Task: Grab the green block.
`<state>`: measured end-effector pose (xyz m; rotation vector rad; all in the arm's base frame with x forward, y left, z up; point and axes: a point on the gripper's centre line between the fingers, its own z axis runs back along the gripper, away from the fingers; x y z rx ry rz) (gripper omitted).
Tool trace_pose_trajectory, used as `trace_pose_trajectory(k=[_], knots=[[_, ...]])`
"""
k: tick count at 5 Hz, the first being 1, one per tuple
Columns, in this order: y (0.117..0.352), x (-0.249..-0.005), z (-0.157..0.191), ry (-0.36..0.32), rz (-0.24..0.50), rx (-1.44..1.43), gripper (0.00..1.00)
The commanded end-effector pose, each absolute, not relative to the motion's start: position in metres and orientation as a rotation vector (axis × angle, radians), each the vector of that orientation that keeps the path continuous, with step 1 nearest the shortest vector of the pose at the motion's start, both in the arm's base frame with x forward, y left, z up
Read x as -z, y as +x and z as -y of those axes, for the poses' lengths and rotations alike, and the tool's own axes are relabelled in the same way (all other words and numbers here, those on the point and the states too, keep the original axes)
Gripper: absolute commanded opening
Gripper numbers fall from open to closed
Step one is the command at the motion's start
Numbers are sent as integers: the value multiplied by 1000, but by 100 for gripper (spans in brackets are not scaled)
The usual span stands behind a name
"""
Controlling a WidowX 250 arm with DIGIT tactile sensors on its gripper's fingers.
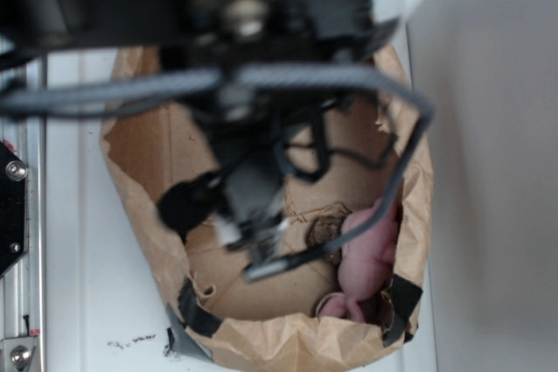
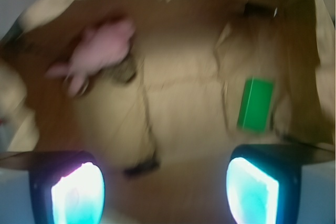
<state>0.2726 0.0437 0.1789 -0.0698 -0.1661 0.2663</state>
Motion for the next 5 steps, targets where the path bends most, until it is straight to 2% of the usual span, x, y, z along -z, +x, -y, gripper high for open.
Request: trace_pose_trajectory(k=[1, 2, 3, 5], knots=[[298, -136, -84, -37, 281, -300, 100], [297, -118, -101, -9, 260, -283, 100], [291, -112, -108, 14, 250, -272, 100], [279, -111, -120, -21, 144, -343, 100]])
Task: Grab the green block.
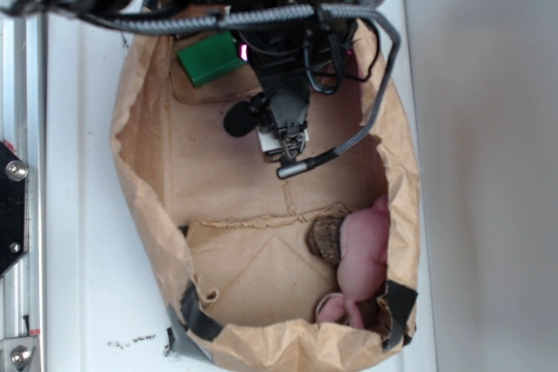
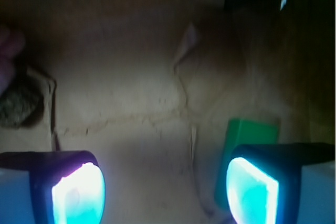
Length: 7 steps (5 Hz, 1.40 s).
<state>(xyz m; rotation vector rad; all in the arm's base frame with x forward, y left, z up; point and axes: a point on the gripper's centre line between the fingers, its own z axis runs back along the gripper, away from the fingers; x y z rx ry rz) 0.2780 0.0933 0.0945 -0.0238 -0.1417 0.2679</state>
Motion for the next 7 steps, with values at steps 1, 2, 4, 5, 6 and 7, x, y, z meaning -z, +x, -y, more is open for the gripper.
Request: trace_pose_trajectory(k=[1, 2, 4, 5, 6, 7], knots=[[271, -106, -127, -21, 133, -355, 100], [271, -106, -127, -21, 133, -355, 100], [271, -106, -127, -21, 133, -355, 100], [271, -106, -127, -21, 133, -355, 100], [271, -106, -127, -21, 133, -355, 100], [264, -99, -123, -16, 187, -525, 100]])
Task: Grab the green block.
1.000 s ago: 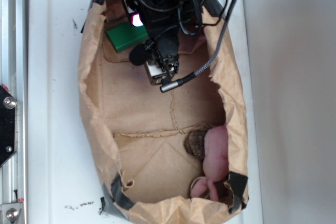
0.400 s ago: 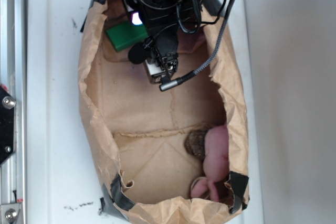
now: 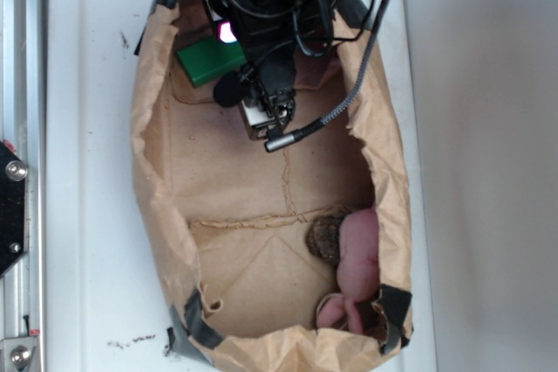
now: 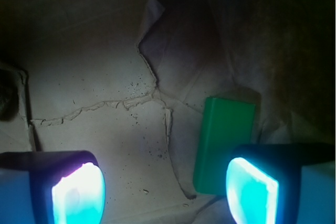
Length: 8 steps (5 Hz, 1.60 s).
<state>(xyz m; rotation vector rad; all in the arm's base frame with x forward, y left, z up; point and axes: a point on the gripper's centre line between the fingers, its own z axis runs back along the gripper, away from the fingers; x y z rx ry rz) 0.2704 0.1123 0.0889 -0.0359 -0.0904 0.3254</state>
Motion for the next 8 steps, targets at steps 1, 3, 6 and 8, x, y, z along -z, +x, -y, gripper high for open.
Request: trace_pose_trajectory(k=[1, 3, 6, 8], knots=[[265, -106, -119, -36, 214, -559, 100], [272, -133, -116, -117, 239, -615, 100], [283, -122, -166, -79, 261, -680, 100], [283, -106, -174, -26, 237, -654, 100]])
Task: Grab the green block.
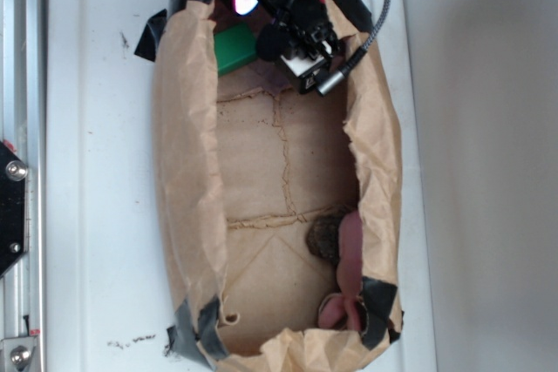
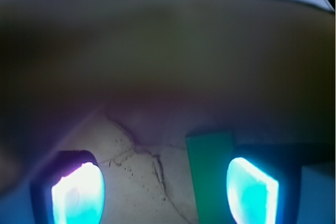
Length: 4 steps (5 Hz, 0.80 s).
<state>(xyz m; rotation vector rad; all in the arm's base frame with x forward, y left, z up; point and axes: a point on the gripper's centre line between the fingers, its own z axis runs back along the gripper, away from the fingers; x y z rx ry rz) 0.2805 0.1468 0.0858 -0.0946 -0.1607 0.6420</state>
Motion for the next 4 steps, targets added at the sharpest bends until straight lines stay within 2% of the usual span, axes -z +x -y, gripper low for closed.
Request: trace_pose_trajectory(k=[1, 2, 4], knots=[[275, -93, -170, 3, 240, -637, 100], [266, -79, -154, 26, 259, -627, 100], [262, -76, -155, 20, 259, -600, 100]])
